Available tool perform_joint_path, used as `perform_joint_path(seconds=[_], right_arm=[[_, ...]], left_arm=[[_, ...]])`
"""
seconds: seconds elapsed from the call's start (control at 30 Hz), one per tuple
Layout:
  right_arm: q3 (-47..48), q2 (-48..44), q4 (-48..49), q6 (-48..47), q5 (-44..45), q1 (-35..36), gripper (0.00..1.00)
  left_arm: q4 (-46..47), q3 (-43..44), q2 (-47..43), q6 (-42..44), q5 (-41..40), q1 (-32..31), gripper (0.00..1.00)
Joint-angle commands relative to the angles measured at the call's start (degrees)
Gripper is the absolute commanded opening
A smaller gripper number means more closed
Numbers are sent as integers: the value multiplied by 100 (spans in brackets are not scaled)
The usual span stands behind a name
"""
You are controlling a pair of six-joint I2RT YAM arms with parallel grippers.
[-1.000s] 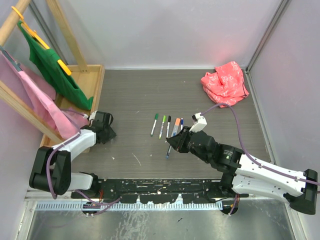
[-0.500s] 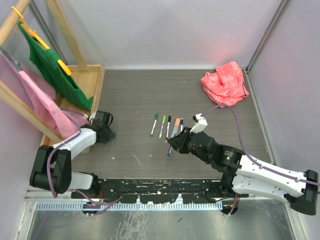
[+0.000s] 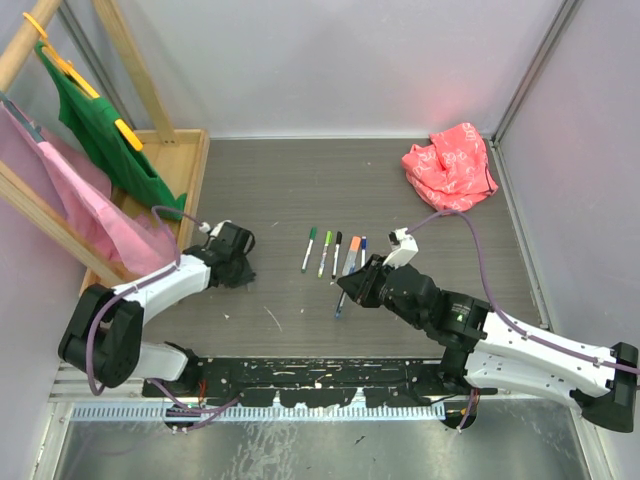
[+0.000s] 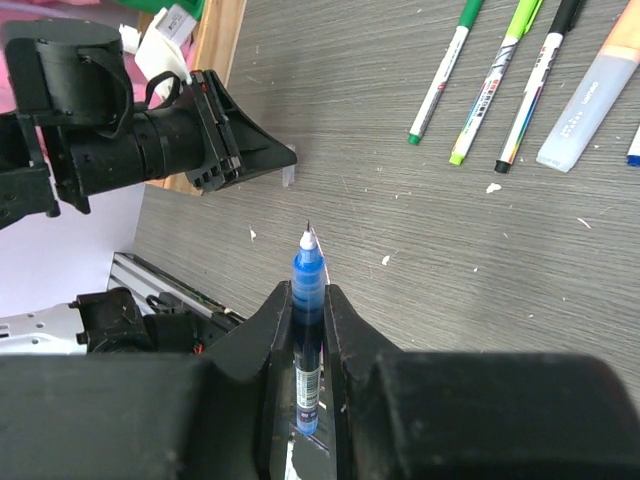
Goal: Insert the pens into the pen caps
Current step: Move the pen cap to the center of the board.
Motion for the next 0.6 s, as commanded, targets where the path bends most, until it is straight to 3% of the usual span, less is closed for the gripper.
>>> perform_joint_path(seconds=[0.0, 0.33, 0.57], right_arm=[[-18, -160, 132, 49, 195, -5, 0], [0, -191, 69, 57, 264, -3, 0], [-17, -230, 5, 85, 264, -5, 0]], left_arm=[[129, 481, -155, 14, 99, -642, 14], [441, 998, 700, -37, -143, -2100, 14], [443, 1247, 1159, -19, -395, -2571, 14]])
